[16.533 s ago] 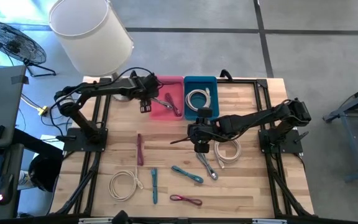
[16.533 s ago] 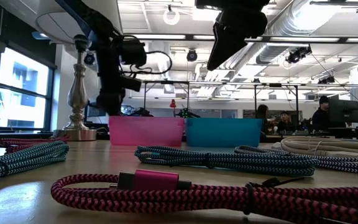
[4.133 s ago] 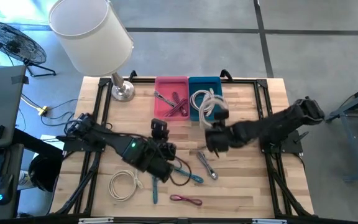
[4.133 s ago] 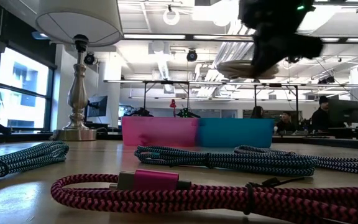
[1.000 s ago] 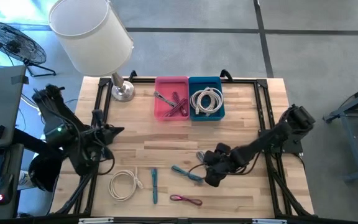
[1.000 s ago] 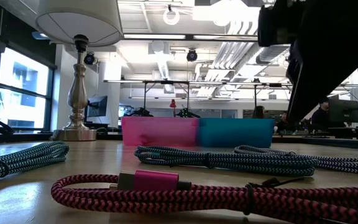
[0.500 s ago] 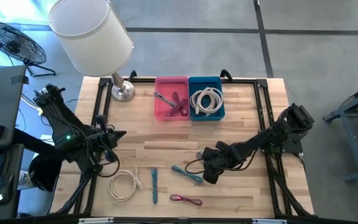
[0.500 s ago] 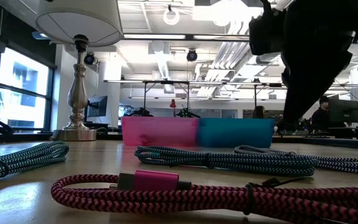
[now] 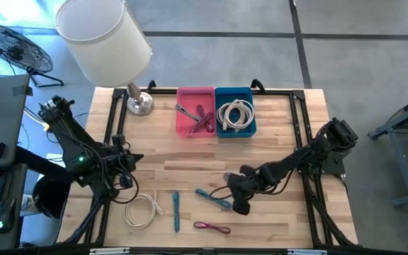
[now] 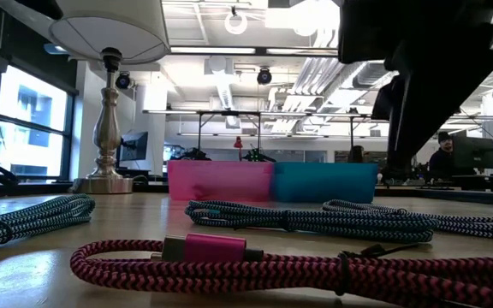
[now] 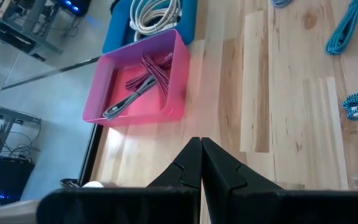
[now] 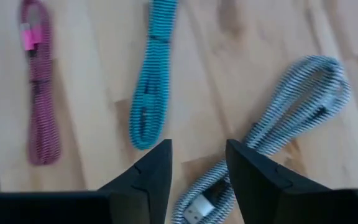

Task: Pick & Place USB Port
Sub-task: Put the black white charger cable into the pink bin

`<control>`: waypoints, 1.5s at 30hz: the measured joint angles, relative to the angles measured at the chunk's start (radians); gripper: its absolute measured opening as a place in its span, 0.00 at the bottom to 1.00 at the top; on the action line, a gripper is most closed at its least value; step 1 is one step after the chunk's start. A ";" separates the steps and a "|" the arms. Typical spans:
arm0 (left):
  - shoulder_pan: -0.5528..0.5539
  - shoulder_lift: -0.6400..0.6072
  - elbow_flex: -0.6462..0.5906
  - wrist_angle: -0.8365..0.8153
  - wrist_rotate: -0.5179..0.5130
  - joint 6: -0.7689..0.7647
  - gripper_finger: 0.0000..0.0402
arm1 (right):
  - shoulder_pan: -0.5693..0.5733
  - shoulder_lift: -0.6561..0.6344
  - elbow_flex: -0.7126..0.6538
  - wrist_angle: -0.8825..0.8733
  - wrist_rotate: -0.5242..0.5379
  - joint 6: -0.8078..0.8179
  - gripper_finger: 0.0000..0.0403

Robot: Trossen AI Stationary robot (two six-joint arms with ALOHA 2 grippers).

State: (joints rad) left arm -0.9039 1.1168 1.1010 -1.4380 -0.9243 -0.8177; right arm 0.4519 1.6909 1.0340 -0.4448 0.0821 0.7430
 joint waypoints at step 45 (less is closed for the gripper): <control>0.001 0.000 -0.005 0.015 0.101 0.009 0.00 | -0.046 0.149 0.003 -0.107 0.001 0.045 0.59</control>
State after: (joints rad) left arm -0.9031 1.1172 1.0958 -1.4225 -0.8237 -0.8090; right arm 0.4054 1.8400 1.0370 -0.5523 0.0836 0.7876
